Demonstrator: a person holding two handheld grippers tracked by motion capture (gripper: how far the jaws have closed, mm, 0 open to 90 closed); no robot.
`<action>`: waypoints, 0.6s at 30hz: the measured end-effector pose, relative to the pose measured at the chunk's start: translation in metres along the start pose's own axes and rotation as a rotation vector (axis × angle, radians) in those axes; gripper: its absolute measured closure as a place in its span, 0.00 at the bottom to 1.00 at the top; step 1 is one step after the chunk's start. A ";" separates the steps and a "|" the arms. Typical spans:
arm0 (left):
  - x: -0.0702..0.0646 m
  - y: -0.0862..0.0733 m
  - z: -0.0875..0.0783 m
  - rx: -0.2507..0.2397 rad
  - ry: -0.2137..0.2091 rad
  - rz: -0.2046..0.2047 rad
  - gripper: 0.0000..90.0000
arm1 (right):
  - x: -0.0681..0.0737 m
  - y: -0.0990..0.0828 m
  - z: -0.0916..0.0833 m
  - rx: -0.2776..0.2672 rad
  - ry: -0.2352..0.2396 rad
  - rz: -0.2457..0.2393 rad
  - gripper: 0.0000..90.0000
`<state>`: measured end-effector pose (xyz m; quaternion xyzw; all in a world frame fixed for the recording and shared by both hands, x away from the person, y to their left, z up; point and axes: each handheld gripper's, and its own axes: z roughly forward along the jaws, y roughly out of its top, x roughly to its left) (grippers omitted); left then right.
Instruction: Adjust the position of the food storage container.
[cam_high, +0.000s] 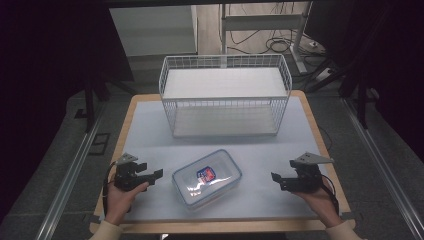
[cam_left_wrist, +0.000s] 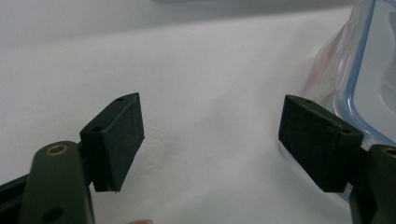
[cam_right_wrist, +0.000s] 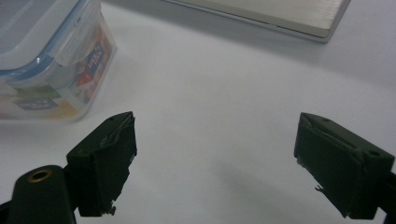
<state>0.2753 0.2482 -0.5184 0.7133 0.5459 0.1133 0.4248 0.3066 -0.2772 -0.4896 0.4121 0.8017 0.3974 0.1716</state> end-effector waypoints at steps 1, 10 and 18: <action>0.000 0.000 0.000 -0.004 0.000 -0.003 0.24 | 0.000 0.000 0.001 0.005 -0.001 0.001 0.14; -0.007 0.009 -0.010 -0.037 -0.028 0.011 0.26 | 0.000 -0.003 0.002 0.016 0.003 -0.012 0.16; -0.016 0.018 -0.017 -0.055 -0.098 0.034 0.32 | 0.003 -0.005 0.000 0.028 -0.008 -0.029 0.17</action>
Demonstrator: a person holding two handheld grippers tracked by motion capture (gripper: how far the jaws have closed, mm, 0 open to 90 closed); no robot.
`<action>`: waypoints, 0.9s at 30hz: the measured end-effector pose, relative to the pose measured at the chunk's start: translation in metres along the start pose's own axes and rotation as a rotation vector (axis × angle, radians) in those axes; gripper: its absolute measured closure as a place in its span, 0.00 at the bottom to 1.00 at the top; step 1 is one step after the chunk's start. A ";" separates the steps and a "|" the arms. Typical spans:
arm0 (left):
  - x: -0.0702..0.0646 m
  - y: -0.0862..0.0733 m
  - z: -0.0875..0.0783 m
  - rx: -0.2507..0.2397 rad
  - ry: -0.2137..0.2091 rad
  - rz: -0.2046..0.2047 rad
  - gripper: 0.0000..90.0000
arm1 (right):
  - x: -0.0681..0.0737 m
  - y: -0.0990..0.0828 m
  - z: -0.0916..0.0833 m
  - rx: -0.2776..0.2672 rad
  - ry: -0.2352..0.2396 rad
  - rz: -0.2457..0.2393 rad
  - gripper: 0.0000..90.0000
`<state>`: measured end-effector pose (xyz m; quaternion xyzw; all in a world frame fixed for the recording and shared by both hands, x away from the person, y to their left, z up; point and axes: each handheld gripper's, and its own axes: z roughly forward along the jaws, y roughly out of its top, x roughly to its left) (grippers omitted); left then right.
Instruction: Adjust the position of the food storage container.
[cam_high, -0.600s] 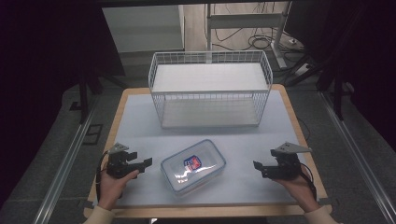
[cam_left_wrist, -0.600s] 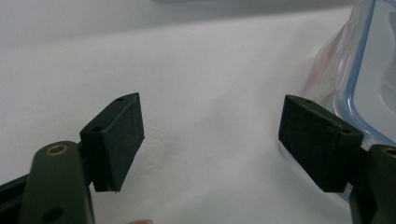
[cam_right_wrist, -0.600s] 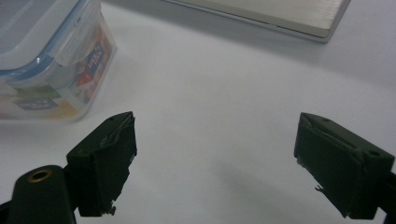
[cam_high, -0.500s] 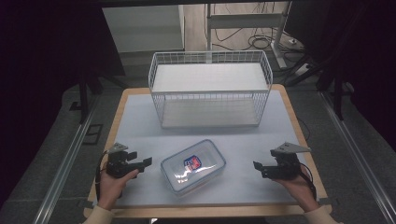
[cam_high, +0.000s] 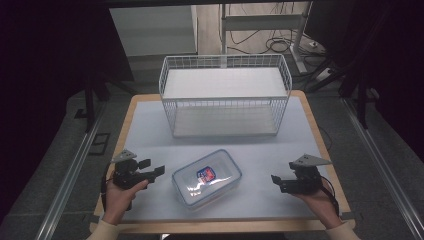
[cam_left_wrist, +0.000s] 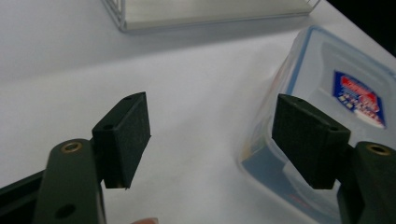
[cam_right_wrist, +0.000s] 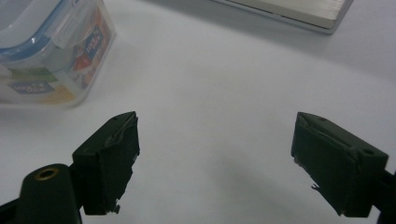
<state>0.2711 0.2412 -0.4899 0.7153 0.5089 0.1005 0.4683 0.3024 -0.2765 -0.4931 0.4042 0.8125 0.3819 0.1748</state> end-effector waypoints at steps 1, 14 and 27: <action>0.000 0.000 0.000 0.000 0.000 0.000 0.34 | 0.000 -0.001 0.000 0.000 -0.006 -0.003 0.17; -0.027 0.010 -0.009 -0.017 -0.064 0.036 0.33 | 0.004 0.000 0.002 0.009 -0.008 -0.013 0.17; -0.084 0.008 0.002 0.040 -0.218 0.133 0.58 | 0.006 0.001 0.001 -0.003 0.013 -0.028 0.17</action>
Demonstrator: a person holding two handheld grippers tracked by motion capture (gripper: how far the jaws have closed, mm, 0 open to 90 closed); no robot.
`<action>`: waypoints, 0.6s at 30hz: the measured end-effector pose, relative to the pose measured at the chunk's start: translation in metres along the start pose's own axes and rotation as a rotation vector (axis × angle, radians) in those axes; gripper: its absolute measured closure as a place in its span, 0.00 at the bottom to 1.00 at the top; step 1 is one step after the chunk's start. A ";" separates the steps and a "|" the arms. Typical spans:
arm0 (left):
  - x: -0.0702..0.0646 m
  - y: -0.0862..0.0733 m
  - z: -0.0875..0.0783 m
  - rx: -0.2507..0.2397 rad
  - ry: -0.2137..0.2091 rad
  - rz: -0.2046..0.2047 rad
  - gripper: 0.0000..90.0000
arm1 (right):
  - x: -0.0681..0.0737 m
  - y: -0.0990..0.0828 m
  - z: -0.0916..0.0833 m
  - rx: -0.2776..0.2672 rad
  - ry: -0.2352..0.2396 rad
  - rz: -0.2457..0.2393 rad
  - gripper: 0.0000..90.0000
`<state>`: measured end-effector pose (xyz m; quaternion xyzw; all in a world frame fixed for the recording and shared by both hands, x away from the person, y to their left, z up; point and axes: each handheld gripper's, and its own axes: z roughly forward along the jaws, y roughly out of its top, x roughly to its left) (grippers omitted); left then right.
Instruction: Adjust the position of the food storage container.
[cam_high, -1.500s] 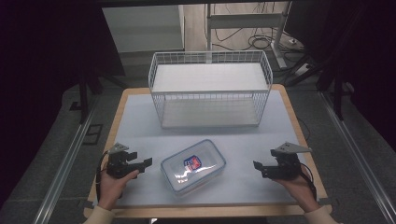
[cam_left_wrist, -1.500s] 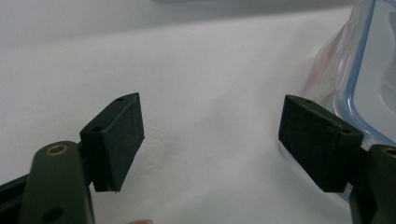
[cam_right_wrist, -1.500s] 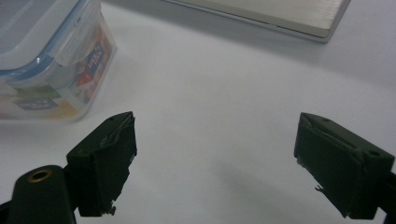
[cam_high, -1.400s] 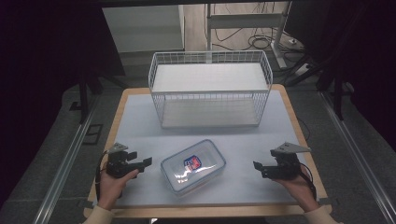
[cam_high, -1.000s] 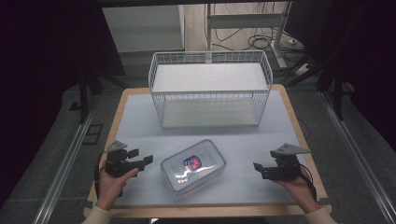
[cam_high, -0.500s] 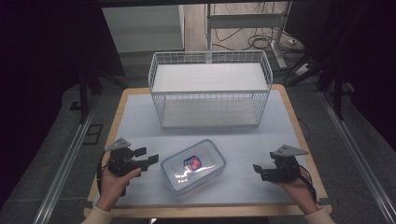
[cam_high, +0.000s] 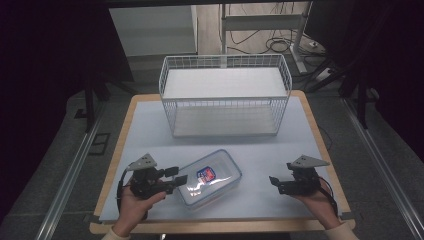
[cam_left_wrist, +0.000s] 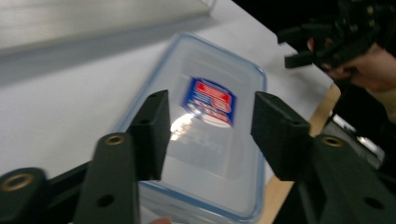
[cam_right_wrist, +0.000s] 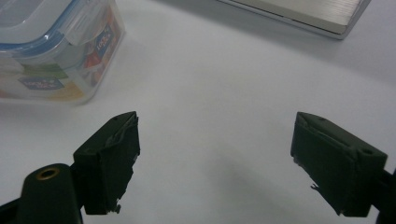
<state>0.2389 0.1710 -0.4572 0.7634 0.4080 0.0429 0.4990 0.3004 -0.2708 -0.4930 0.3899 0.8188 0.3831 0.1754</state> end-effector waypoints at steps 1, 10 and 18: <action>0.000 0.000 0.000 0.000 0.000 0.000 0.63 | 0.000 0.000 0.000 0.002 0.000 -0.001 0.17; -0.024 -0.002 0.011 0.034 -0.061 0.044 0.94 | 0.001 0.000 0.000 0.002 0.006 -0.006 0.17; -0.054 -0.012 0.032 0.130 -0.131 0.103 1.00 | 0.002 0.000 0.000 -0.001 0.005 -0.006 0.17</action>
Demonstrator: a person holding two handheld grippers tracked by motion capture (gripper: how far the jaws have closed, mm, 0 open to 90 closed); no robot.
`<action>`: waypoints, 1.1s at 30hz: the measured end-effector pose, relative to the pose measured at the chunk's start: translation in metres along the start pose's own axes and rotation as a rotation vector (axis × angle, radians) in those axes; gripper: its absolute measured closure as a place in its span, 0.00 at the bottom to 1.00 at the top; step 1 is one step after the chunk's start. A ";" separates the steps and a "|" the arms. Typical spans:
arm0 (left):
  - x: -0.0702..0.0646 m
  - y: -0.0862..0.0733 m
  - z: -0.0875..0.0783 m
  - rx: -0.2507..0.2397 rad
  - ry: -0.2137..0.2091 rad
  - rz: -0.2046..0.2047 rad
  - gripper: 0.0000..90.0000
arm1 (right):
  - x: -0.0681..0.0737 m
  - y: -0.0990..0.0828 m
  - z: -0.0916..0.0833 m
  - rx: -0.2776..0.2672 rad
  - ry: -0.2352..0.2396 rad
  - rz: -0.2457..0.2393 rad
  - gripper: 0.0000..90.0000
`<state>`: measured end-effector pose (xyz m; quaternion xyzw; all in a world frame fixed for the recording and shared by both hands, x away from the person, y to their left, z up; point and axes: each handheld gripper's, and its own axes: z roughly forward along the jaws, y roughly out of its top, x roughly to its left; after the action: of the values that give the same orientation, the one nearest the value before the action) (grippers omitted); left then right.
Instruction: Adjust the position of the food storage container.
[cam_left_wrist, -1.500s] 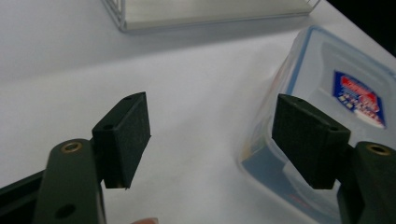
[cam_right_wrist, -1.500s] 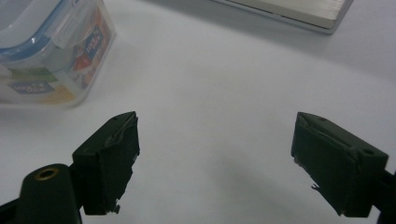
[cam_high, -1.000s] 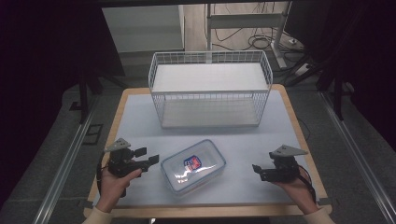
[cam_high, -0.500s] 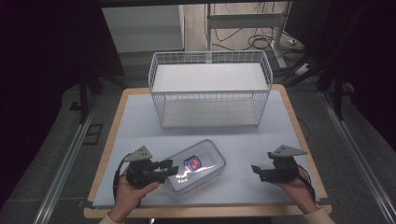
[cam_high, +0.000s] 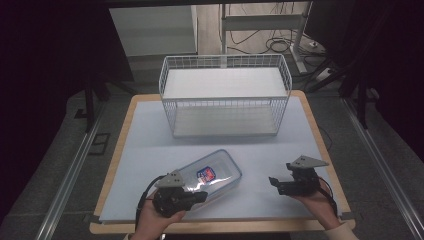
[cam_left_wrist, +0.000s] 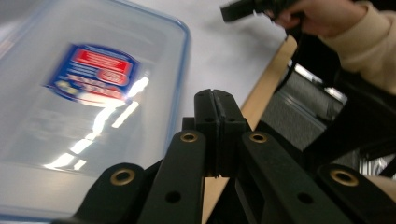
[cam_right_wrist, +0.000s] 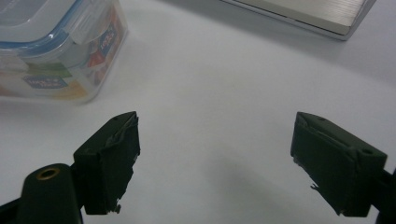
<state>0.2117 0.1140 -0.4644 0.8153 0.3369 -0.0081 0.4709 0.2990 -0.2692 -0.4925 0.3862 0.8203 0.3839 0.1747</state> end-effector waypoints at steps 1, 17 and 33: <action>-0.002 -0.001 0.003 0.011 -0.003 0.001 1.00 | 0.000 0.000 0.000 0.000 0.000 -0.001 0.17; -0.015 -0.023 0.033 0.175 0.055 0.056 1.00 | 0.000 -0.001 0.001 0.006 -0.004 -0.005 0.17; 0.005 -0.032 0.030 0.204 0.102 0.001 1.00 | -0.001 -0.002 0.002 0.011 -0.008 -0.013 0.17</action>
<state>0.2068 0.1035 -0.5068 0.8585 0.3575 -0.0005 0.3677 0.2994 -0.2696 -0.4953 0.3835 0.8242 0.3766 0.1783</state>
